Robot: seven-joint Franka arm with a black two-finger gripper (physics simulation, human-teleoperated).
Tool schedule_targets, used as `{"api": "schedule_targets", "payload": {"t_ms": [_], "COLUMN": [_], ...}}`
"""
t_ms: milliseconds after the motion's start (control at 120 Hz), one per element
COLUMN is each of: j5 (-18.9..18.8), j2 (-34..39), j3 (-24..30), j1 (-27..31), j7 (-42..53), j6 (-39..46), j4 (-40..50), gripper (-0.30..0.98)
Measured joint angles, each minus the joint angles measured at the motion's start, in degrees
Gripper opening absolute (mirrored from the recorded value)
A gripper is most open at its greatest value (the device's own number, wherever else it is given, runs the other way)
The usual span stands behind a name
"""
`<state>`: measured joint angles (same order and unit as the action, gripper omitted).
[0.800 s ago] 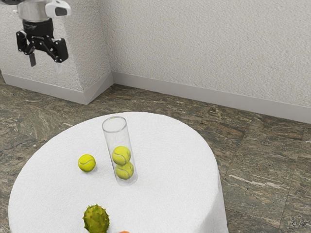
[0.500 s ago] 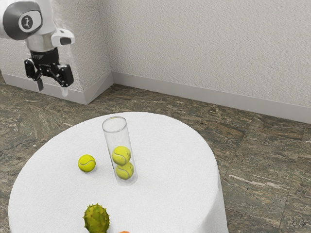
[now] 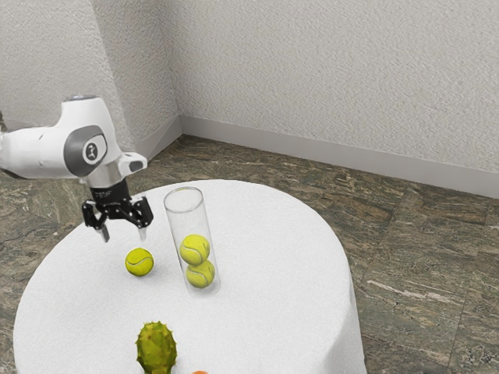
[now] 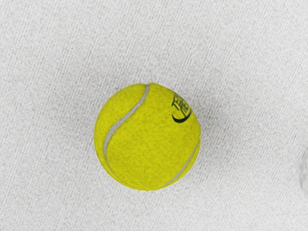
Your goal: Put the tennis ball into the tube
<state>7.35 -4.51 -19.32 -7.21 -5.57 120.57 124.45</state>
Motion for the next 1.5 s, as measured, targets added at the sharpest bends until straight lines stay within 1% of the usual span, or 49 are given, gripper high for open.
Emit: {"api": "schedule_targets", "payload": {"t_ms": [175, 292, 683, 1142, 1192, 1383, 1500], "j5": [3.3, 4.5, 4.7, 6.8, 6.9, 6.8, 6.8], "j2": [-4.0, -5.2, -9.6, -13.4, -13.4, -13.3, -13.3], "j3": [0.0, 0.1, 1.4, 1.5, 1.5, 1.4, 1.5], "j1": [1.5, 1.7, 1.7, 1.7, 1.7, 1.7, 1.8], "j7": [0.0, 0.0, 5.4, 9.8, 10.1, 11.0, 11.4], "j6": [2.4, 3.2, 8.1, 9.5, 9.5, 9.6, 9.6], "j4": [0.1, -0.1, -0.8, -1.5, -1.5, -1.6, -1.5], "gripper": [0.69, 0.69, 0.69, 0.69, 0.66, 0.47, 0.43]}}
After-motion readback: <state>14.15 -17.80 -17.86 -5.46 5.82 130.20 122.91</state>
